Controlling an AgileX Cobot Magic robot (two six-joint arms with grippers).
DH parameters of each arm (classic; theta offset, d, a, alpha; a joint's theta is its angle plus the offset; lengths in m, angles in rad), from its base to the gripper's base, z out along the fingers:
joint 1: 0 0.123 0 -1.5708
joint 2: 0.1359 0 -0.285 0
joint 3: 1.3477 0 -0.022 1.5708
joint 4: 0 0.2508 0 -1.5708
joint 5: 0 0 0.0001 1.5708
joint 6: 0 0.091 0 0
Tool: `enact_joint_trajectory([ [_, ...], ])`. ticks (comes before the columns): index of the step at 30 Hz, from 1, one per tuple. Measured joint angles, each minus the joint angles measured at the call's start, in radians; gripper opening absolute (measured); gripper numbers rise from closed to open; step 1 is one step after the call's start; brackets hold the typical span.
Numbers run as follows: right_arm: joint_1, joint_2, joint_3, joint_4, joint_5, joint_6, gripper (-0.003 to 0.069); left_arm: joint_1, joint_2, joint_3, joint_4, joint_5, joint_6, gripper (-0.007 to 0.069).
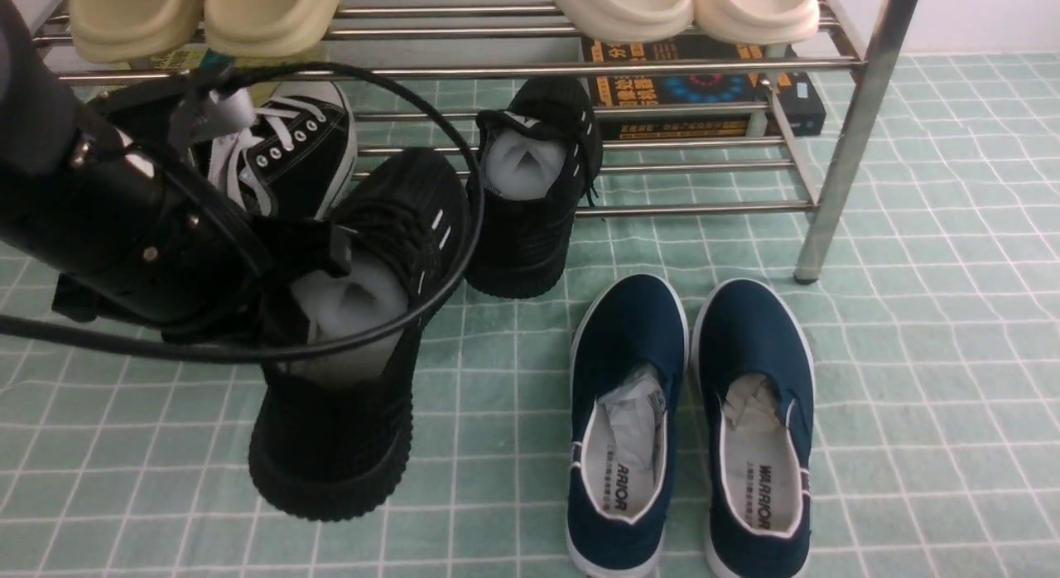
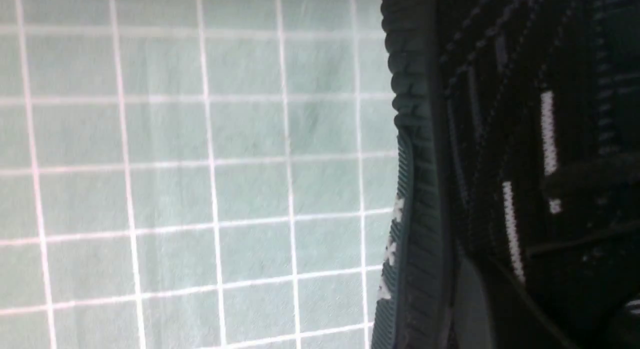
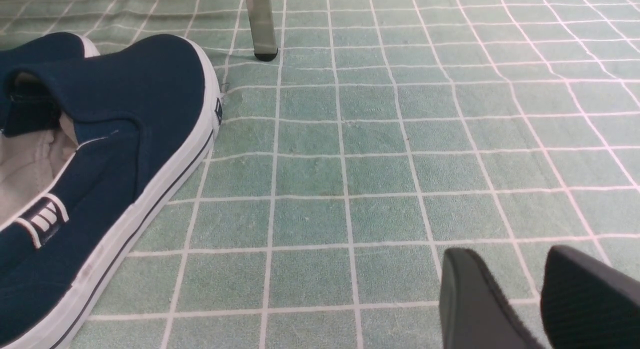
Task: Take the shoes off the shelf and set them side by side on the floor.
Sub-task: 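Set the held shoe down on the floor in front of the rack with the left gripper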
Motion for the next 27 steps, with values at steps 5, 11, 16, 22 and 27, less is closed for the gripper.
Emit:
enact_joint_trajectory([
  [5,0.000,0.000,0.000,0.000,0.000,0.000,0.0237,0.000,0.000,0.101,0.000,-0.066,-0.051,0.0029],
  [11,0.000,0.000,0.000,0.000,0.000,0.000,0.0237,0.000,0.000,0.260,0.004,-0.261,-0.135,0.0029],
  [16,0.000,0.000,0.000,0.000,0.000,0.000,0.0237,0.000,0.008,0.334,0.010,-0.387,-0.148,0.0029],
  [22,0.000,0.000,0.000,0.000,0.000,0.000,0.0237,0.000,0.076,0.340,0.015,-0.415,-0.148,0.0029],
  [27,0.000,0.000,0.000,0.000,0.000,0.000,0.0237,0.000,0.133,0.340,0.032,-0.419,-0.148,0.0031],
])
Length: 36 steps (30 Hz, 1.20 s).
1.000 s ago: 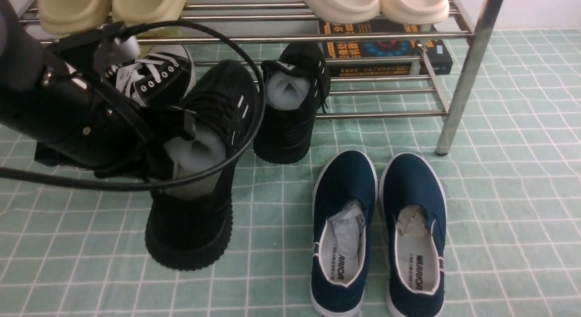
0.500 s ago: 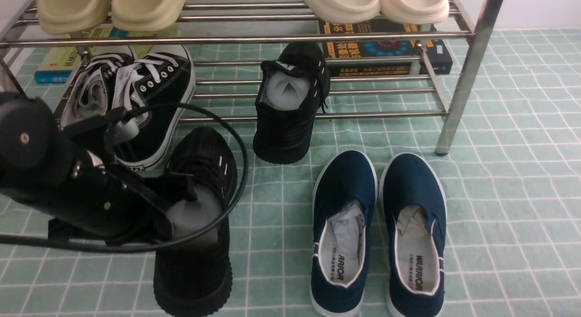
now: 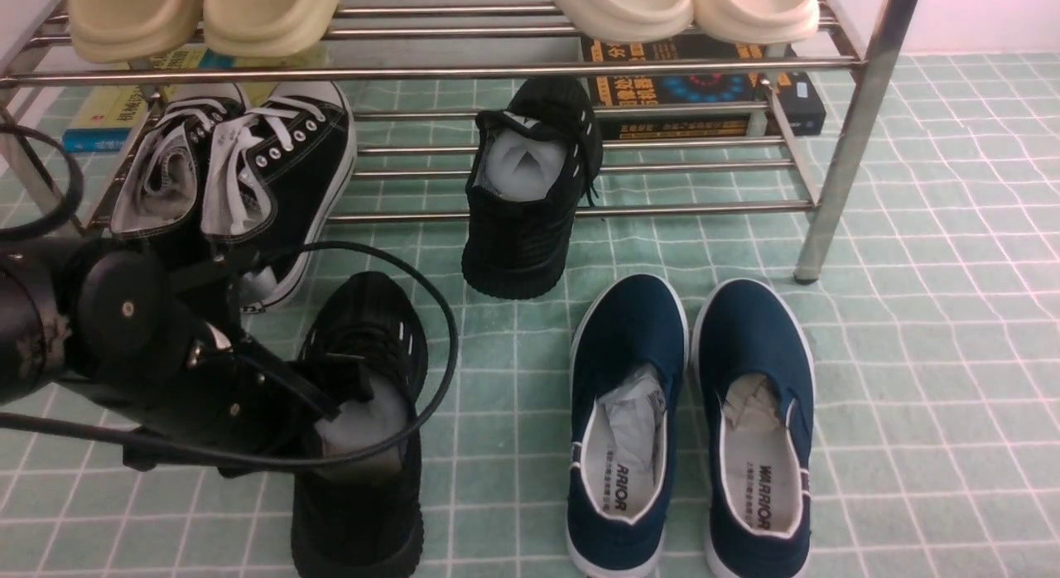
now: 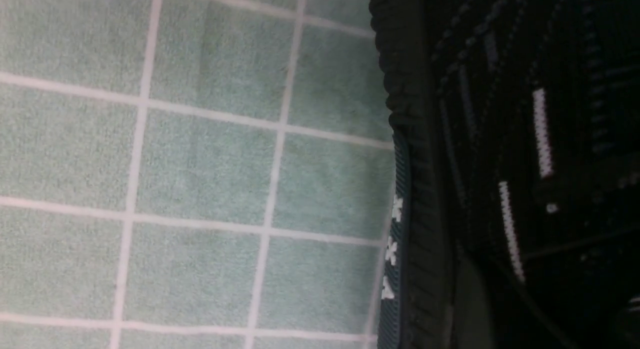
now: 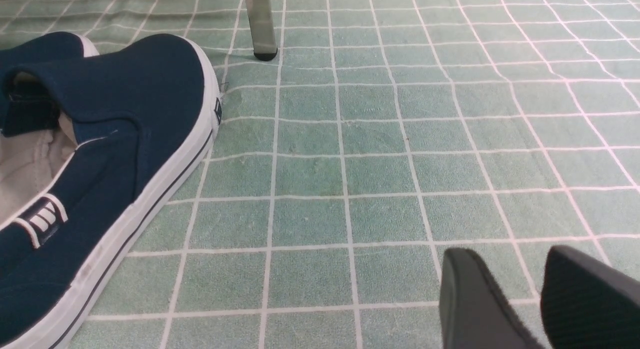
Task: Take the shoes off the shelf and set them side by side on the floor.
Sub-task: 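Set the held shoe down on the floor in front of the rack with the left gripper, then reach toward the shoe rack and grasp a shoe on it with the right gripper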
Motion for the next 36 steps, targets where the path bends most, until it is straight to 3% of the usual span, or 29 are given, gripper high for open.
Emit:
enact_joint_trajectory([
  [13,0.000,0.000,0.000,0.000,0.000,0.000,0.0238,0.000,0.007,0.000,0.022,-0.003,0.022,0.0057],
  [19,0.000,0.000,0.000,0.000,0.000,0.000,0.0238,0.000,0.007,-0.007,0.033,0.011,0.025,0.0153],
  [25,0.000,0.000,0.000,0.000,0.000,0.001,0.0239,0.000,-0.072,-0.134,0.105,0.157,0.046,0.0282],
  [33,0.000,0.000,0.001,0.002,-0.007,0.013,0.0239,0.000,-0.198,-0.217,0.151,0.261,0.046,0.0283],
  [36,0.000,0.000,0.002,0.124,-0.019,0.112,0.0239,0.000,-0.263,-0.219,0.201,0.311,0.046,0.0209],
])
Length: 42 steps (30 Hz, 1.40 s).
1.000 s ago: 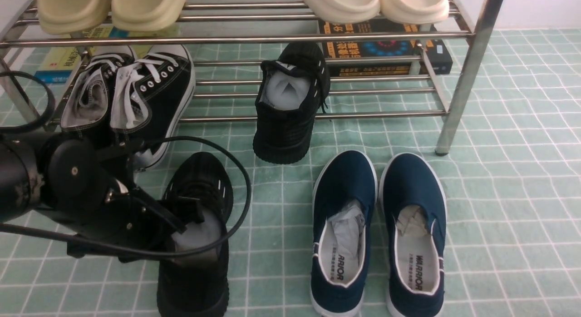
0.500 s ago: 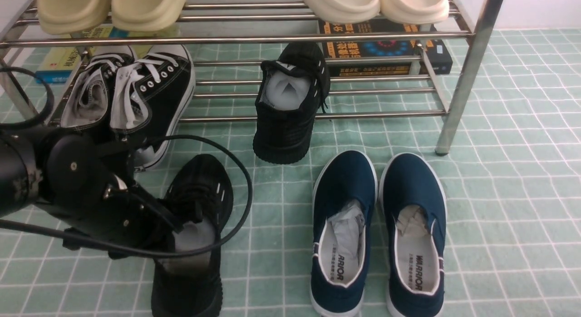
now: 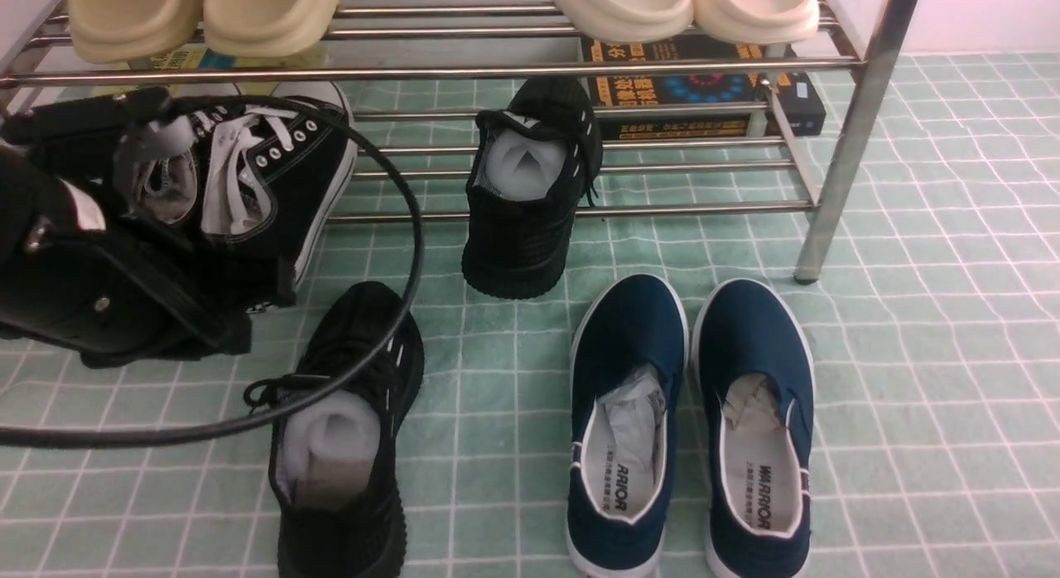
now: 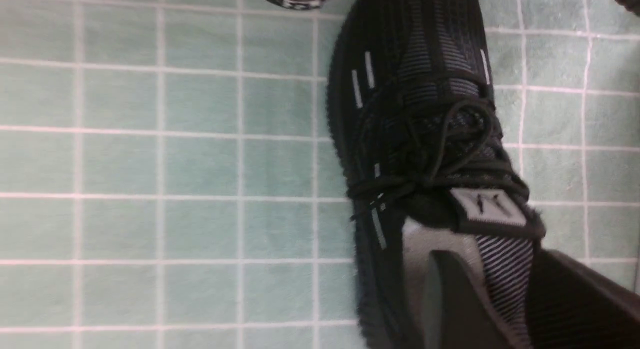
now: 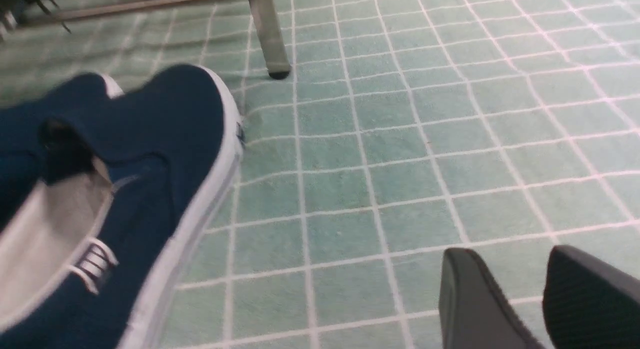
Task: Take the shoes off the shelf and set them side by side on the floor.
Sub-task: 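Reach toward the shoe rack and grasp a shoe on it with the right gripper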
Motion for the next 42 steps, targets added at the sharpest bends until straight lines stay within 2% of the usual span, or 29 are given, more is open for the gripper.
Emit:
enact_joint_trajectory([
  [2,0.000,0.000,0.001,0.077,-0.001,0.054,0.0239,0.000,-0.019,-0.002,0.030,0.022,0.001,0.0164],
  [3,0.000,0.000,0.003,0.165,-0.002,0.112,0.0239,0.000,-0.041,-0.002,0.069,0.054,0.002,0.0106],
  [4,0.000,0.000,0.003,0.185,-0.002,0.125,0.0239,0.000,-0.046,-0.002,0.078,0.059,0.002,0.0098],
  [5,0.000,0.000,0.005,0.250,-0.002,0.161,0.0239,0.000,-0.058,-0.002,0.109,0.097,0.002,0.0042],
  [7,0.000,0.000,0.006,0.316,-0.002,0.189,0.0239,0.000,-0.067,-0.002,0.142,0.147,0.002,0.0007],
  [10,0.000,0.000,0.008,0.385,-0.002,0.201,0.0239,0.000,-0.066,-0.002,0.159,0.206,0.002,0.0003],
  [13,0.000,0.000,0.009,0.403,-0.001,0.205,0.0239,0.004,-0.065,-0.002,0.161,0.220,-0.004,0.0006],
  [18,-0.001,0.000,-0.081,0.438,0.109,0.178,0.0220,0.147,-0.064,-0.014,0.166,0.226,0.013,0.0011],
  [21,-0.001,0.028,-0.252,0.401,0.192,0.076,0.0157,0.317,-0.054,-0.016,0.130,0.260,0.086,0.0011],
  [23,-0.001,0.105,-0.361,0.341,0.250,0.015,0.0096,0.414,-0.043,-0.016,0.041,0.276,0.143,0.0011],
  [24,-0.001,0.123,-0.380,0.334,0.263,0.012,0.0090,0.430,-0.041,-0.016,0.030,0.276,0.149,0.0011],
  [27,-0.002,0.295,-0.507,0.254,0.386,-0.016,0.0000,0.526,-0.030,-0.013,-0.162,0.284,0.280,0.0011],
  [29,-0.002,0.433,-0.588,0.269,0.480,-0.031,-0.0014,0.550,-0.030,-0.012,-0.253,0.289,0.361,0.0011],
  [31,-0.002,0.510,-0.636,0.324,0.527,-0.076,-0.0015,0.552,-0.030,-0.012,-0.301,0.290,0.396,0.0011],
  [33,-0.002,0.668,-0.737,0.502,0.608,-0.260,-0.0014,0.553,-0.030,-0.012,-0.354,0.290,0.431,0.0013],
  [34,-0.002,0.680,-0.750,0.517,0.620,-0.277,-0.0014,0.553,-0.030,-0.012,-0.356,0.290,0.433,0.0013],
  [36,-0.002,0.828,-0.825,0.705,0.704,-0.471,-0.0003,0.556,-0.030,-0.012,-0.377,0.288,0.437,0.0015],
  [38,0.003,0.895,-0.858,0.799,0.755,-0.565,0.0001,0.556,-0.030,-0.012,-0.381,0.286,0.437,0.0017],
  [40,0.061,1.043,-0.934,0.915,0.823,-0.681,0.0005,0.556,-0.030,-0.012,-0.384,0.285,0.437,0.0018],
  [42,0.135,1.126,-0.991,0.938,0.830,-0.708,0.0006,0.556,-0.030,-0.012,-0.385,0.281,0.438,0.0017],
])
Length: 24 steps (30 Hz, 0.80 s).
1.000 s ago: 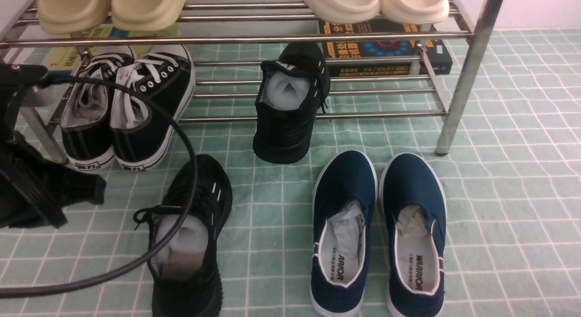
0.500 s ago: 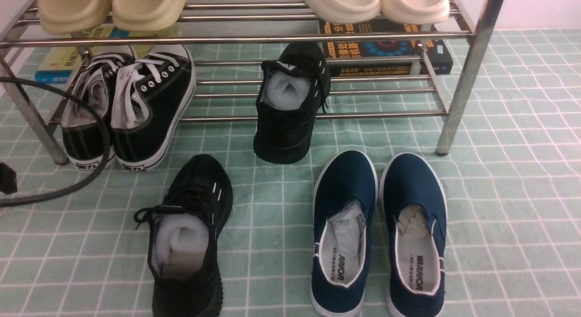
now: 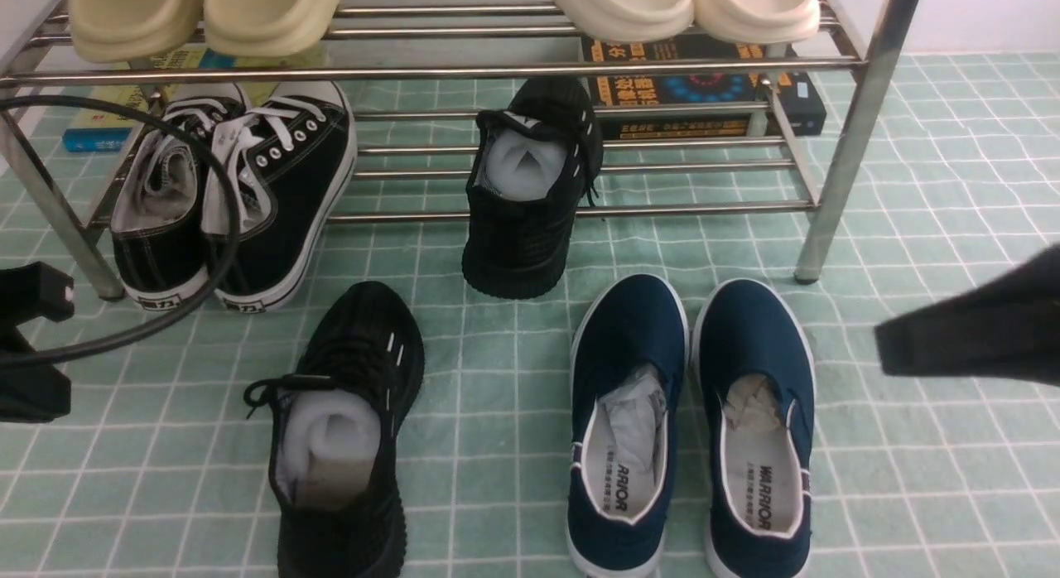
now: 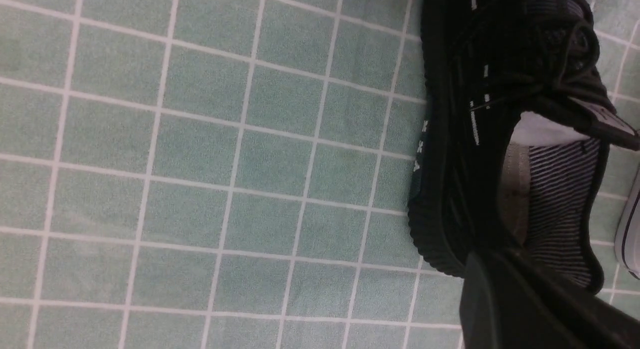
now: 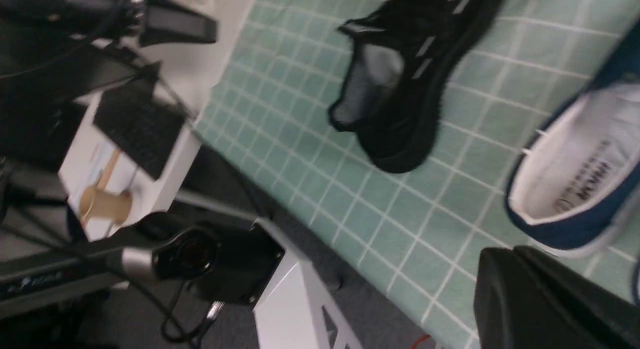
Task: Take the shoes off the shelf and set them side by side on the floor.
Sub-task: 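Reach toward the shoe rack and grasp a shoe on it with the right gripper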
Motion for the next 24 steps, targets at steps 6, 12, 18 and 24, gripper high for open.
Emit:
enact_joint_trajectory([
  [6,0.321,0.227,-0.232,-0.219,-0.025,0.156,0.0007,0.000,0.000,0.000,-0.002,0.003,0.000,0.0017],
  [12,0.510,0.427,-0.496,-0.563,-0.090,0.424,0.0041,0.000,0.000,0.000,0.000,0.037,0.001,0.0026],
  [18,0.625,0.680,-0.825,-0.850,-0.073,0.603,0.0209,0.000,0.000,0.000,0.002,0.048,0.001,0.0041],
  [24,0.661,0.957,-1.200,-0.995,-0.035,0.651,0.0448,0.000,0.000,0.000,0.002,0.050,0.002,0.0056],
])
